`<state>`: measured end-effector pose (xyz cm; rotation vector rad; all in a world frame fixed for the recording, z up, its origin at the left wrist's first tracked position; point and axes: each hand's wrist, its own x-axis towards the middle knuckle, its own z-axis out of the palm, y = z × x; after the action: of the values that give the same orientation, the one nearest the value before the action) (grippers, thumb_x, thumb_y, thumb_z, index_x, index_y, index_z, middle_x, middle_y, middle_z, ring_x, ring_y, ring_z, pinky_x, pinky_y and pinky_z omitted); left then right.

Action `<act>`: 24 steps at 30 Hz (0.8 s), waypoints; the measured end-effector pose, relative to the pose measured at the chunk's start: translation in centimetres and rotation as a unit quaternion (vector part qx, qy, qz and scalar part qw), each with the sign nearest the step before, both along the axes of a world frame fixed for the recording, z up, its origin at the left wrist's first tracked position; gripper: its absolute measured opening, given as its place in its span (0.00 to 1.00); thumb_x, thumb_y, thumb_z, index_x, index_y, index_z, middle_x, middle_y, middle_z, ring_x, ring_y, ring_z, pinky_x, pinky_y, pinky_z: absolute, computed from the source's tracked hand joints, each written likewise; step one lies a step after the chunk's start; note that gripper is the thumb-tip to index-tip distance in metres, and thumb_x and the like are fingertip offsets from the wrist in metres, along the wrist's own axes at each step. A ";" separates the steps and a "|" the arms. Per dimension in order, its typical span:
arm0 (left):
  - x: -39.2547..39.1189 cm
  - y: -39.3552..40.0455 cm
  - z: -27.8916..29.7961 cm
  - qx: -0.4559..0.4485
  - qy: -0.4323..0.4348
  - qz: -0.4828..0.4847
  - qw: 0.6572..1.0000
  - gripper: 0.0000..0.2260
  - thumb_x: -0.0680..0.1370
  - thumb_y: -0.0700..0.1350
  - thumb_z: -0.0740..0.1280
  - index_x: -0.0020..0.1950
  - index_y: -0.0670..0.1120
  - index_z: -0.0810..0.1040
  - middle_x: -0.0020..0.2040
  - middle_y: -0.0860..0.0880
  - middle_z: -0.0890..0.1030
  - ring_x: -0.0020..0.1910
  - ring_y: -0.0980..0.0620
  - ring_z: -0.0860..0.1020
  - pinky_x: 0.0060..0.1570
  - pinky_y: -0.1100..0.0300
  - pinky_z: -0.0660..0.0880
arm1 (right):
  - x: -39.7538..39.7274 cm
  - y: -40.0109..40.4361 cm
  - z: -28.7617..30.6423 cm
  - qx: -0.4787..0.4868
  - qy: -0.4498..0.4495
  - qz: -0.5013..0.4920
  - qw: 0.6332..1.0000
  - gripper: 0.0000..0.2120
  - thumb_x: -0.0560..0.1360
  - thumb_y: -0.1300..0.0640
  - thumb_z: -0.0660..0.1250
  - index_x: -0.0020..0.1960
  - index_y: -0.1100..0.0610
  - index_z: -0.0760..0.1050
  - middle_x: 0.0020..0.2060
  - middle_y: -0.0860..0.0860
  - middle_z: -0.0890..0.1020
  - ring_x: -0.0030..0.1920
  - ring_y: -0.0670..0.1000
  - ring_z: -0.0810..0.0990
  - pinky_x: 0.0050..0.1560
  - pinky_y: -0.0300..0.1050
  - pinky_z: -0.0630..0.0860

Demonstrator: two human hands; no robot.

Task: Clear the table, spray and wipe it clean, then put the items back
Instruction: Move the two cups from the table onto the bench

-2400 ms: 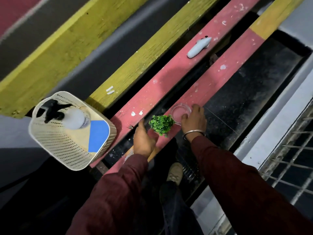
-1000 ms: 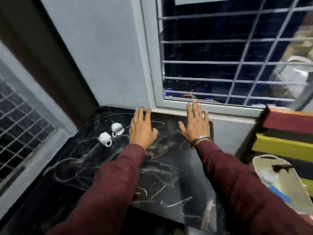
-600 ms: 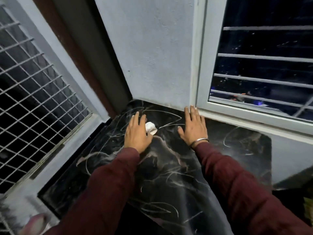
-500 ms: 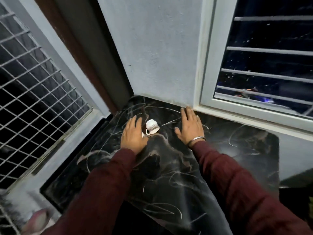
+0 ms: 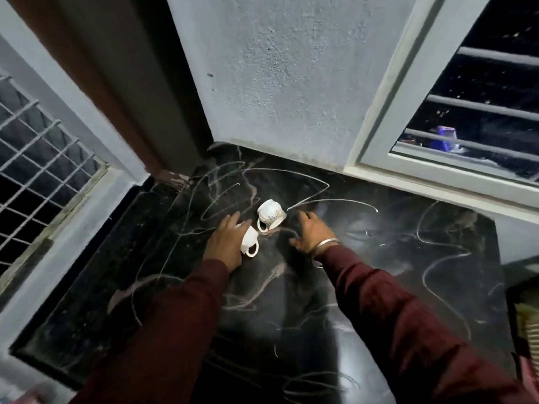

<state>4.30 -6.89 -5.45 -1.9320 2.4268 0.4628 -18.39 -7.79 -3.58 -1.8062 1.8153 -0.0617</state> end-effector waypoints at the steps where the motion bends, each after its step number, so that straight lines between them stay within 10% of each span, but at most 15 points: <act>1: 0.2 -0.5 -0.6 0.015 0.025 0.000 1.000 0.34 0.71 0.36 0.71 0.76 0.48 0.67 0.78 0.42 0.62 0.76 0.39 0.62 0.72 0.49 0.65 | 0.6 -0.3 -0.4 0.006 -0.004 -0.013 1.000 0.34 0.69 0.50 0.71 0.70 0.58 0.63 0.63 0.61 0.71 0.62 0.63 0.73 0.61 0.53 0.73; 6: 1.1 -2.4 -3.8 0.111 0.137 0.056 0.983 0.43 0.67 0.51 0.78 0.78 0.49 0.62 0.74 0.44 0.67 0.70 0.42 0.71 0.66 0.48 0.71 | 3.8 -2.4 -2.4 -0.004 -0.040 -0.101 0.994 0.33 0.70 0.49 0.70 0.69 0.60 0.64 0.61 0.63 0.72 0.60 0.64 0.74 0.61 0.52 0.72; 13: 0.9 -4.6 -4.2 0.111 0.188 0.147 0.965 0.17 0.76 0.44 0.67 0.65 0.42 0.78 0.61 0.38 0.80 0.59 0.38 0.78 0.58 0.50 0.75 | 6.6 -4.8 -4.4 -0.009 -0.068 -0.110 0.992 0.38 0.69 0.57 0.71 0.75 0.56 0.58 0.65 0.61 0.70 0.63 0.61 0.73 0.62 0.49 0.71; 19: 1.9 -5.1 -4.1 0.281 0.433 0.395 0.760 0.22 0.75 0.32 0.54 0.67 0.40 0.72 0.46 0.35 0.79 0.21 0.48 0.78 0.20 0.59 0.76 | 6.8 -5.8 -4.2 0.005 -0.110 -0.247 0.963 0.28 0.69 0.45 0.72 0.61 0.59 0.71 0.56 0.59 0.79 0.57 0.59 0.77 0.55 0.45 0.72; 24: 1.3 -5.5 -2.3 0.276 0.457 0.389 0.750 0.21 0.74 0.32 0.54 0.65 0.36 0.74 0.44 0.35 0.79 0.19 0.50 0.76 0.21 0.60 0.75 | 4.5 -4.3 -2.7 0.041 -0.248 -0.425 0.870 0.29 0.63 0.38 0.69 0.56 0.56 0.72 0.52 0.53 0.81 0.52 0.55 0.80 0.58 0.51 0.76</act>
<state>5.58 -12.34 -7.76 -2.5949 1.1241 2.2671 -13.88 -12.12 -6.26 -0.7017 2.0104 -0.6993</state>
